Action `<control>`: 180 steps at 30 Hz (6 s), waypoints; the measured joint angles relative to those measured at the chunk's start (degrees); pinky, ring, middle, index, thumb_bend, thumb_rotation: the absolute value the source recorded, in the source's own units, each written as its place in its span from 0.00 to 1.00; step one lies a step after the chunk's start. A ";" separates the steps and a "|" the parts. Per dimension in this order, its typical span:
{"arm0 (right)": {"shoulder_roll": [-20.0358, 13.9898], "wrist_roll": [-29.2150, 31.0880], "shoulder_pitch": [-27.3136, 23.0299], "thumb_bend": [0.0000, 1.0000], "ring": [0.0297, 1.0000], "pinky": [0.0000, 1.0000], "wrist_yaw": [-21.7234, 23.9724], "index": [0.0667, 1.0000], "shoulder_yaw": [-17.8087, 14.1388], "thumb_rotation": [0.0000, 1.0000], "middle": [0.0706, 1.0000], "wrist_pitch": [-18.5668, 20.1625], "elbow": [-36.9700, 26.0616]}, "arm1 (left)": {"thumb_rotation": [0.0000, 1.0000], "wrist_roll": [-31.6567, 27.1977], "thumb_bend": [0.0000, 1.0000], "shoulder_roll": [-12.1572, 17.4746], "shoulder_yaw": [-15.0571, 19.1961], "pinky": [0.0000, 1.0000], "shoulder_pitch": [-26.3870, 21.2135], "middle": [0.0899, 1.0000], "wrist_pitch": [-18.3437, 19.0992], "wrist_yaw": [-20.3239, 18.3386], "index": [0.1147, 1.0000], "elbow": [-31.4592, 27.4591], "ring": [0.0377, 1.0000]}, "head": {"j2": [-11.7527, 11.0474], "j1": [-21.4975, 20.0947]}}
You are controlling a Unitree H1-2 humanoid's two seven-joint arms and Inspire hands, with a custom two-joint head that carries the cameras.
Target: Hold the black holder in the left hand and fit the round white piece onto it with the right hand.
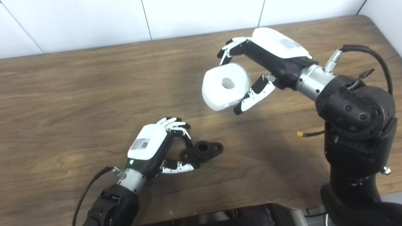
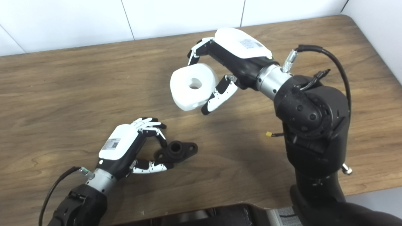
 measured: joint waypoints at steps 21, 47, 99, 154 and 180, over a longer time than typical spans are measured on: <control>0.87 -0.17 5.89 0.52 0.90 0.90 0.01 0.45 2.68 0.13 0.79 0.00 0.67 | 0.05 -0.07 0.52 -0.43 0.00 0.91 -1.02 0.78 1.23 -1.57 0.42 -0.09 0.89 | 1.49 0.97; 4.54 -4.22 10.28 0.52 0.93 0.94 0.01 0.45 7.41 0.13 0.80 0.00 0.38 | 0.05 1.23 0.52 -0.91 -0.44 0.90 -1.02 0.78 2.31 -2.14 0.42 -0.70 0.88 | 1.58 3.08; 4.30 -4.15 9.62 0.52 0.92 0.96 0.01 0.45 10.63 0.13 0.79 0.00 0.42 | 0.05 2.37 0.52 -1.52 -1.02 0.90 -1.47 0.78 3.57 -3.02 0.42 -1.08 0.89 | 2.46 5.80; 3.75 -3.05 11.58 0.52 0.94 0.97 0.02 0.45 13.06 0.13 0.81 0.00 0.42 | 0.05 2.29 0.52 -1.69 -0.92 0.89 -1.56 0.78 3.58 -3.33 0.42 -1.18 0.88 | 3.16 6.33; 5.97 -5.31 12.07 0.52 0.95 0.95 0.02 0.45 11.90 0.14 0.81 0.00 0.44 | 0.05 2.29 0.52 -1.69 -0.91 0.89 -1.56 0.78 3.67 -3.50 0.42 -1.42 0.88 | 2.99 5.80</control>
